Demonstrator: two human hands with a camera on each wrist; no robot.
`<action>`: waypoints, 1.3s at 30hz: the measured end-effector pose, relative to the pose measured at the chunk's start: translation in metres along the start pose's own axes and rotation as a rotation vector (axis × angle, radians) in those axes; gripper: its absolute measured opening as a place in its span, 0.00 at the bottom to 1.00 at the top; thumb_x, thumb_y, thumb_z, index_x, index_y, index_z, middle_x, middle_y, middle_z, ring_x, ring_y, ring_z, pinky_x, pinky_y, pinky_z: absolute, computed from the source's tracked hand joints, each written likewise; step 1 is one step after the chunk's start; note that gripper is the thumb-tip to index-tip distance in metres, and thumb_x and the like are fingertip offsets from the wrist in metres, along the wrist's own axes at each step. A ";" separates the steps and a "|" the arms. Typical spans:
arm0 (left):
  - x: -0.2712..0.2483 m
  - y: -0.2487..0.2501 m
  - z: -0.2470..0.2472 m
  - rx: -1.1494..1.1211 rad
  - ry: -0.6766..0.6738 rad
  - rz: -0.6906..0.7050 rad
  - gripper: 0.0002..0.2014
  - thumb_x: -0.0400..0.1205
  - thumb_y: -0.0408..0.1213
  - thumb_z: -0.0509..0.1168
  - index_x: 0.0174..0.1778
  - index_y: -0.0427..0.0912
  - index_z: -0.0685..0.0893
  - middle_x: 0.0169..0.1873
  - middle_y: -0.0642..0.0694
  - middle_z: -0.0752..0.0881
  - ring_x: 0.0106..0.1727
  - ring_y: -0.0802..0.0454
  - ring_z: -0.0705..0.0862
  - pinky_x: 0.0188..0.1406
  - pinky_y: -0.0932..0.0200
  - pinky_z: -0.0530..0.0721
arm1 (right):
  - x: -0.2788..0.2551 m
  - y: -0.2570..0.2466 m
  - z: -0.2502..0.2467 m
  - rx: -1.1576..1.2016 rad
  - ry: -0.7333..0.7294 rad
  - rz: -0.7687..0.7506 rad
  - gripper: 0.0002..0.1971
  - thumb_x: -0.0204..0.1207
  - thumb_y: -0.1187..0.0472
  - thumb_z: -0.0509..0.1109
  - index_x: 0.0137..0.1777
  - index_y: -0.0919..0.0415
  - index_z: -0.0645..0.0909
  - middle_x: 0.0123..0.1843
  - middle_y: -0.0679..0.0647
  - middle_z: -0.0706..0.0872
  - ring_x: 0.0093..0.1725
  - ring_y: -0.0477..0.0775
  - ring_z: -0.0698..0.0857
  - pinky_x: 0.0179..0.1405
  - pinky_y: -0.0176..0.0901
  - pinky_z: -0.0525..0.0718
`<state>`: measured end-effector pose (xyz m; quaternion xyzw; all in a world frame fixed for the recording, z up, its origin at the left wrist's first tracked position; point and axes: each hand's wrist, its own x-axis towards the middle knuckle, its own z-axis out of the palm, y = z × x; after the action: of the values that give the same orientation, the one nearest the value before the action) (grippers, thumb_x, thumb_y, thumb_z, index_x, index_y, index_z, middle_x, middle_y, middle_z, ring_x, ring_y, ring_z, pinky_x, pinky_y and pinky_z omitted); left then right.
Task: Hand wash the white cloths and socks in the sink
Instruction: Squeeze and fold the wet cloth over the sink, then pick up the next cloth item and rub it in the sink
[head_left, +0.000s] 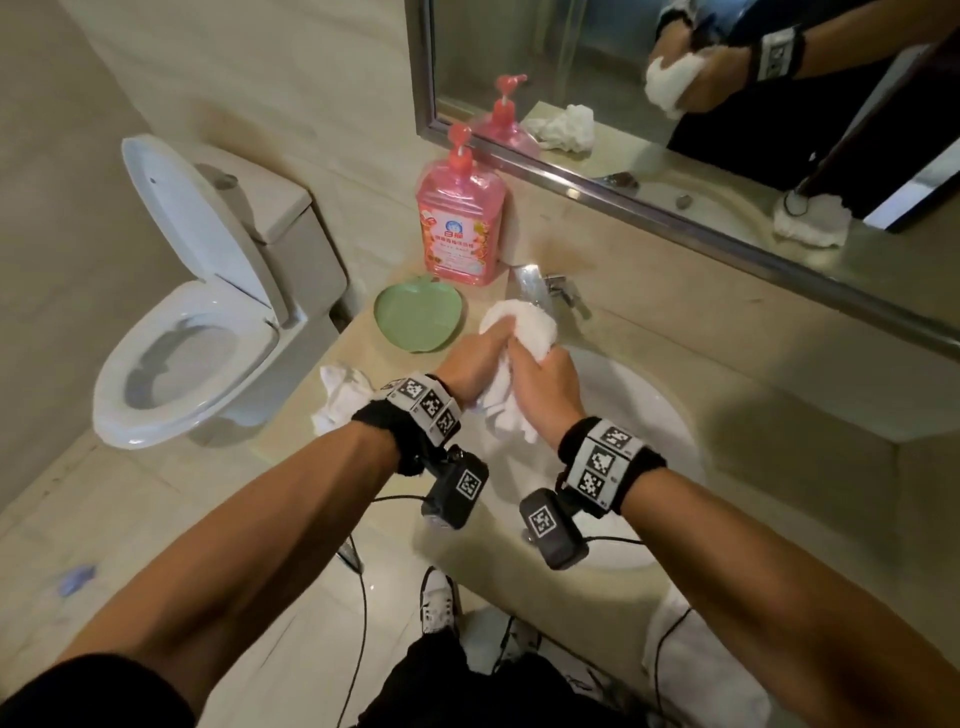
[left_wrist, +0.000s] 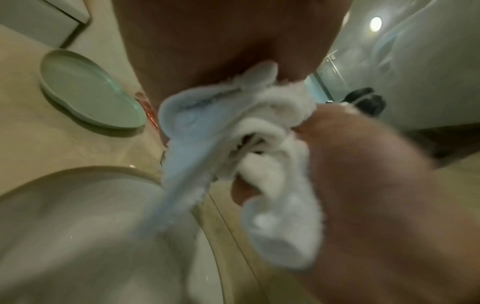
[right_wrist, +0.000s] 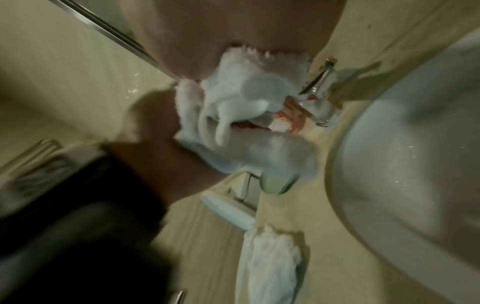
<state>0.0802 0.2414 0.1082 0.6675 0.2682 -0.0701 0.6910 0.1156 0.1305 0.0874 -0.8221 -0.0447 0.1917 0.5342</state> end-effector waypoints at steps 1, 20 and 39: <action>0.002 -0.005 -0.003 -0.002 -0.024 -0.014 0.24 0.88 0.55 0.54 0.50 0.39 0.87 0.40 0.42 0.91 0.41 0.48 0.89 0.49 0.52 0.88 | 0.000 0.008 0.001 -0.010 -0.015 -0.008 0.15 0.83 0.46 0.65 0.39 0.54 0.81 0.33 0.44 0.87 0.31 0.39 0.87 0.24 0.32 0.79; 0.096 -0.079 0.020 0.742 -0.187 -0.052 0.19 0.90 0.49 0.54 0.50 0.37 0.82 0.52 0.33 0.87 0.49 0.41 0.83 0.53 0.49 0.79 | 0.126 0.077 -0.101 -0.714 -0.516 -0.162 0.16 0.84 0.62 0.66 0.69 0.60 0.83 0.64 0.53 0.87 0.63 0.53 0.83 0.56 0.35 0.73; 0.147 -0.076 0.046 0.682 -0.080 -0.003 0.18 0.87 0.58 0.50 0.49 0.54 0.80 0.51 0.42 0.88 0.52 0.42 0.86 0.59 0.48 0.83 | 0.190 0.085 -0.065 -0.264 -0.315 -0.177 0.27 0.82 0.69 0.58 0.81 0.54 0.72 0.79 0.49 0.78 0.76 0.50 0.76 0.75 0.41 0.71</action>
<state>0.1831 0.2283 -0.0288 0.8565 0.2028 -0.1829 0.4379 0.3035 0.0909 -0.0166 -0.8376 -0.2244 0.2627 0.4231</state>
